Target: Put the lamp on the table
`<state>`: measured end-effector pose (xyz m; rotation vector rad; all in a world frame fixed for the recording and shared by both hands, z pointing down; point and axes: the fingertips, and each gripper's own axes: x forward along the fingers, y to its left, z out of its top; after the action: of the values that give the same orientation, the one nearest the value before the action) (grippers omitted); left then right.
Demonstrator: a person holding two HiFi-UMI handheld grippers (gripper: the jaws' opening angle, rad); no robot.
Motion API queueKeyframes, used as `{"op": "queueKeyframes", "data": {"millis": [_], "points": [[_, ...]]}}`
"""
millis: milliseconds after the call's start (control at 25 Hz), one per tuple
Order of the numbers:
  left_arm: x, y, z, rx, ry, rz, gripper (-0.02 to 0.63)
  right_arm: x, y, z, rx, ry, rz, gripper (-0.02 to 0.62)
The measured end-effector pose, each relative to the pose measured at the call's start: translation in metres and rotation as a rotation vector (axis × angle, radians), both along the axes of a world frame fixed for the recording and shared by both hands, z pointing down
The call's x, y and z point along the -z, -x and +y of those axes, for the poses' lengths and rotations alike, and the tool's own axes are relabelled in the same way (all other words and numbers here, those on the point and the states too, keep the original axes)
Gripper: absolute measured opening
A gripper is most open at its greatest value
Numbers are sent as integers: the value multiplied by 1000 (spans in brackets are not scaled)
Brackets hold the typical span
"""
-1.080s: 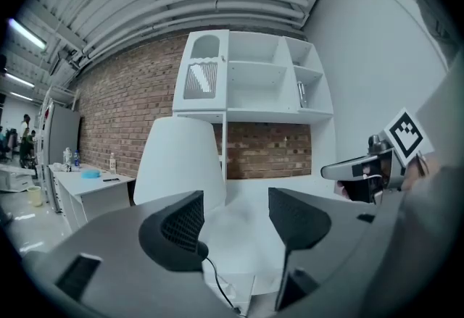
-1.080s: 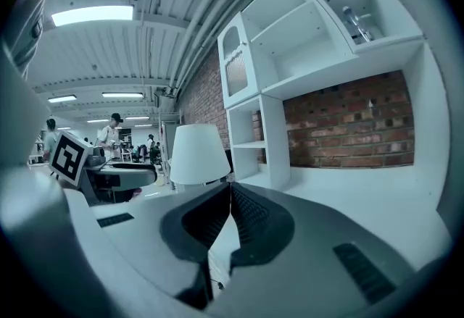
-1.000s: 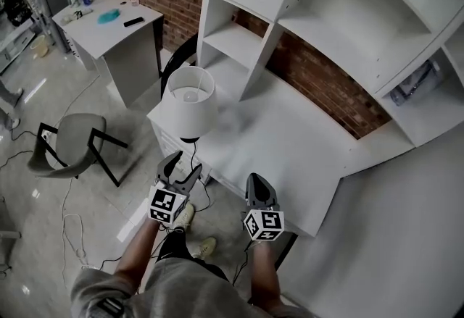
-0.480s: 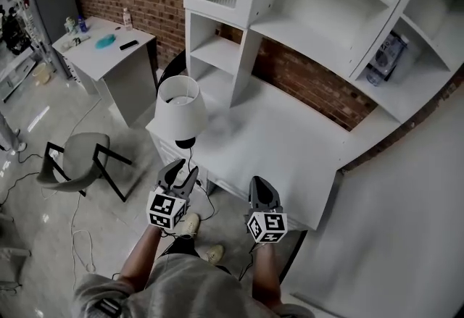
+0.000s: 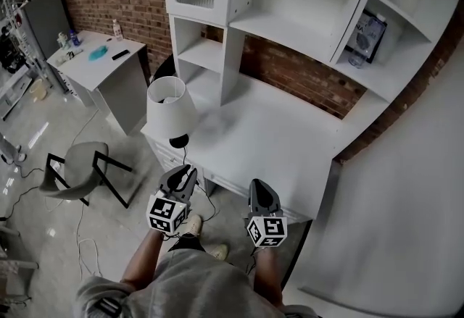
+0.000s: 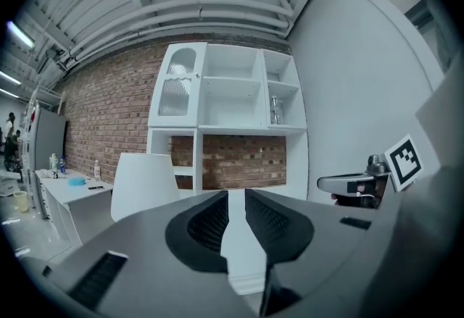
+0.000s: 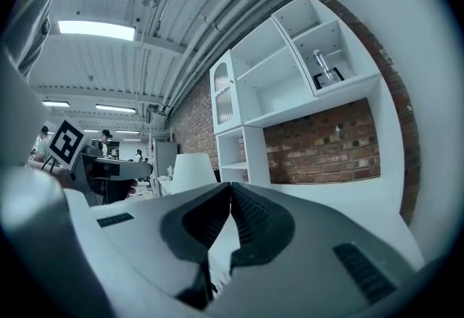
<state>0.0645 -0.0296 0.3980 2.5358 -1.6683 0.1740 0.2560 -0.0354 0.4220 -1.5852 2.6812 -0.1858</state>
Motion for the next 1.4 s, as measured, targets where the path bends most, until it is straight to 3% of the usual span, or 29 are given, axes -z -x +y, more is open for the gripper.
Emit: {"op": "queueKeyframes", "data": {"millis": [360,1400], "points": [[-2,-23,12,-35,-1,9,8,0,-11,19,0,-8,14,23],[-6,-23,13,-40,13,-33,5,-12,-2,24,36,27,7,23]]}}
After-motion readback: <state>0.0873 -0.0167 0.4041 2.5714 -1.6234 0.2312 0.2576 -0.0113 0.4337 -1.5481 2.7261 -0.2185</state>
